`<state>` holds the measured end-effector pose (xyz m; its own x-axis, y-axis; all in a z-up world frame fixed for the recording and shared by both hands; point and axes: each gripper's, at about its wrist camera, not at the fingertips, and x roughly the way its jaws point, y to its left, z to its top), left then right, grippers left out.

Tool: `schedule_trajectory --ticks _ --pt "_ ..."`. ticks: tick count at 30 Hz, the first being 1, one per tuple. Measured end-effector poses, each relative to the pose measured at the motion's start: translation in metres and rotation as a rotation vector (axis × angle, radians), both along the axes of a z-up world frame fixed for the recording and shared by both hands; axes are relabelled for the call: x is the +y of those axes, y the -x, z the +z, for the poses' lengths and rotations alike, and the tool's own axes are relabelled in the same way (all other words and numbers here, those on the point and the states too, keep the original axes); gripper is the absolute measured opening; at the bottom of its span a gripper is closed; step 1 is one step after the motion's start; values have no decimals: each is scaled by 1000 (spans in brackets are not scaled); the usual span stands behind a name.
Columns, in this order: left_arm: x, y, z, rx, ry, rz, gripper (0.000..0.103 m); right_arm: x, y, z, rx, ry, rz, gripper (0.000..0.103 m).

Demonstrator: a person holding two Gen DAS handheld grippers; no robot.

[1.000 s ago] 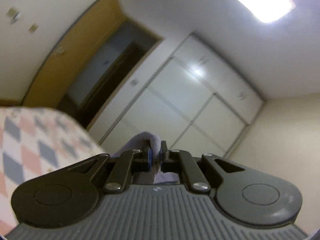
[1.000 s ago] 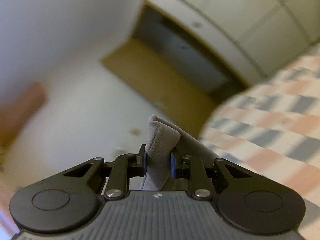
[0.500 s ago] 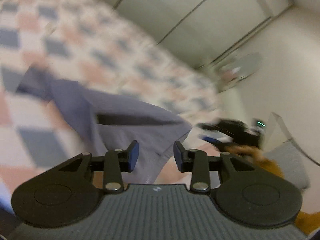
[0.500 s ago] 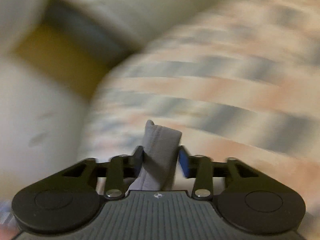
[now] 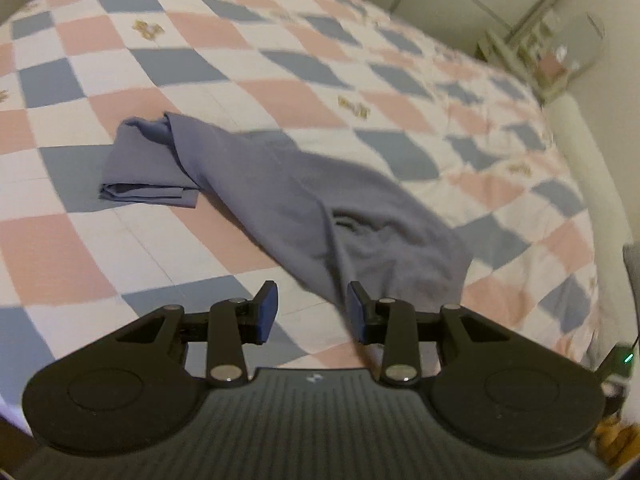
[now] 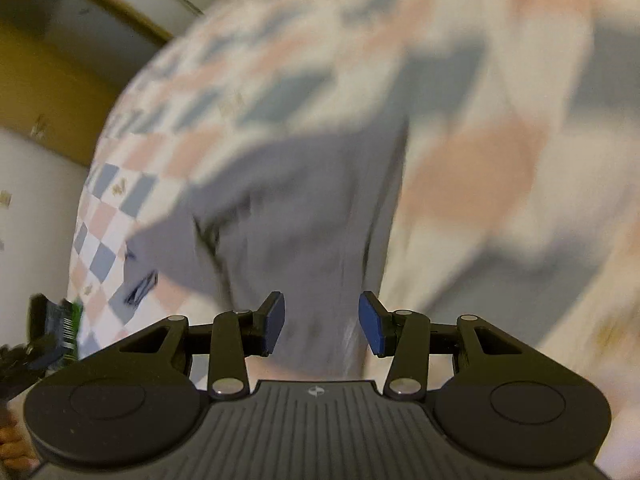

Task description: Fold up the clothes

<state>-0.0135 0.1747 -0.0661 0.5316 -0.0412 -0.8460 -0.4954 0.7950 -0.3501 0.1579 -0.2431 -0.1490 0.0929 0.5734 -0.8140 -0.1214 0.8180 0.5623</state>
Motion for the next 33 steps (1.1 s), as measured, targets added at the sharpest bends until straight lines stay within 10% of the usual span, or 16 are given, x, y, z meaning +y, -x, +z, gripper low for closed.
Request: schedule_trajectory --ticks 4,13,16,28,33 --pt "35 -22 -24 31 24 -106 32 -6 51 -72 274 -103 -365 45" --pt "122 -97 -70 57 59 -197 43 23 118 -152 344 -271 -1014 52" --pt "141 -129 -76 52 -7 -276 37 26 112 -152 323 -258 -1063 4" --pt "75 -194 -104 74 -490 -1077 31 -53 68 -87 65 -13 -1163 1" --pt "66 -220 -133 111 -450 -1294 31 -53 65 -105 111 5 -1167 2"
